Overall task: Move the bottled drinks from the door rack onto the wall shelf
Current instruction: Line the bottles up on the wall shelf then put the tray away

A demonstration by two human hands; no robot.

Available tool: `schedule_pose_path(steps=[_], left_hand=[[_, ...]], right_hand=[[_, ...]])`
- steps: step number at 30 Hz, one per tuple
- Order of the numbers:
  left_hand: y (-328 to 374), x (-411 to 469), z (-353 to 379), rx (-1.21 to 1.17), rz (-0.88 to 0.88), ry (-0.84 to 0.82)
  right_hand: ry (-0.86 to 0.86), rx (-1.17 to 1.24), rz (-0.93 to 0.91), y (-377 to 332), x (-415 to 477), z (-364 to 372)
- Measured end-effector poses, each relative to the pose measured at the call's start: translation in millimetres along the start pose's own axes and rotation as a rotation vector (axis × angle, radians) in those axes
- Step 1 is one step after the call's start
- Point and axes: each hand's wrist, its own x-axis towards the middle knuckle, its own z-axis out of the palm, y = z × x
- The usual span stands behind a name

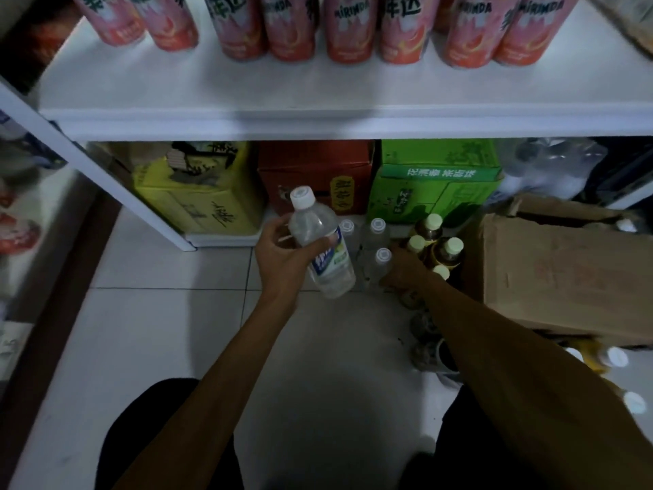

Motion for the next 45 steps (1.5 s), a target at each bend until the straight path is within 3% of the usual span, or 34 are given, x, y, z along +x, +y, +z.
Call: schedule_pose_path(steps=[7,14,20,26,36,42,45], left_hand=[[20,-1,-28,-0.156,0.005,0.065],[22,-6,-33,-0.214,-0.013,-0.019],[29,-4,-33,-0.354,-0.113,-0.061],[30,9,-39,-0.484,-0.213,-0.219],[32,-2,-26,-0.707,-0.479,-0.499],[22,-1,-23,-0.673,-0.502,-0.558],[22,1,-25,-0.556,-0.496,-0.589]], right_hand=[[0.099,-0.039,0.034,-1,6,20],[0.142,-0.010,-0.045,-14,-12,11],[0.289,0.515,-0.009,-50,-30,-19],[0.466,0.979,-0.117,-98,-68,-68],[0.288,1.210,-0.238,-130,-119,-91],[0.177,1.049,-0.056,-122,-122,-80],[0.125,1.127,-0.007,-133,-124,-78]])
